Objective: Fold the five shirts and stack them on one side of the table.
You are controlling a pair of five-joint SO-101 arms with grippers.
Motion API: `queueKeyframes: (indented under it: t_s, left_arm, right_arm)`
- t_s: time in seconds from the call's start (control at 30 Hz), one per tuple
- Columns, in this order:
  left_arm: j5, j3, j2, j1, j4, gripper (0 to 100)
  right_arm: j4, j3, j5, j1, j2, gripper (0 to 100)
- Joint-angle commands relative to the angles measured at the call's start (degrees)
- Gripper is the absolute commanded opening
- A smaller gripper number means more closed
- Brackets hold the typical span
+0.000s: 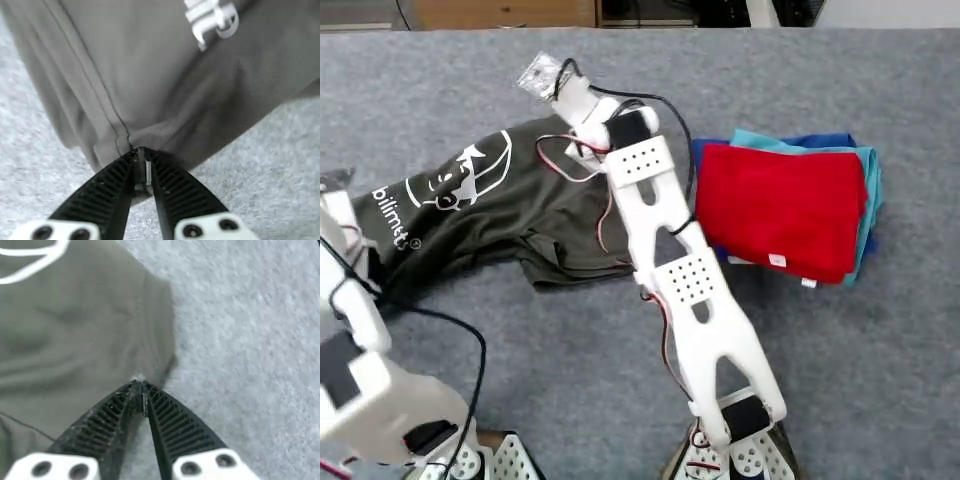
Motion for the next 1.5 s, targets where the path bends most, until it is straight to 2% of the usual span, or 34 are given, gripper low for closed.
queueKeyframes:
  t_s: [0.0, 0.1, 0.23, 0.33, 0.47, 0.57, 0.8, 1.1, 1.3, 1.47]
  left_arm:
    - [-1.1, 9.8, -8.7, -1.8, -6.5, 2]
    - [-1.1, 13.4, -10.6, -2.2, -9.4, 2]
    - [-0.8, 10.9, -9.5, -2.1, -9.4, 2]
    - [1.5, 3.2, -9.5, -2.2, -7.5, 2]
    - [4.8, -13.5, -9.0, -1.4, -0.5, 2]
    - [6.4, -21.6, -6.8, -0.6, -1.2, 2]
    - [6.9, -31.7, 16.0, -0.3, -6.1, 2]
    - [7.0, -60.8, 46.7, -1.0, -5.7, 2]
    - [16.3, -84.0, 58.4, -1.0, -5.6, 2]
    - [17.1, -96.0, 65.0, -0.2, -5.6, 2]
  right_arm:
    - [-0.3, -2.9, 0.0, 2.7, -0.9, 0.2]
    - [-0.3, -2.9, 0.1, 3.3, -1.0, 0.2]
    - [-0.4, -2.8, -0.1, 2.5, -3.1, 0.2]
    - [-0.4, -2.9, 0.2, 1.2, -5.1, 0.2]
    - [-0.8, -2.8, 0.2, -0.2, -6.5, 0.2]
    - [-2.5, -2.7, 0.2, -0.7, -6.5, 0.2]
    - [-3.3, -2.4, -0.1, -1.9, -6.3, 0.2]
    - [-12.6, 3.0, -0.2, -1.8, -0.9, 0.2]
    - [-14.7, 2.8, -0.2, -1.8, 2.5, 0.2]
    - [-14.7, 3.2, -0.2, -1.5, 4.3, 0.2]
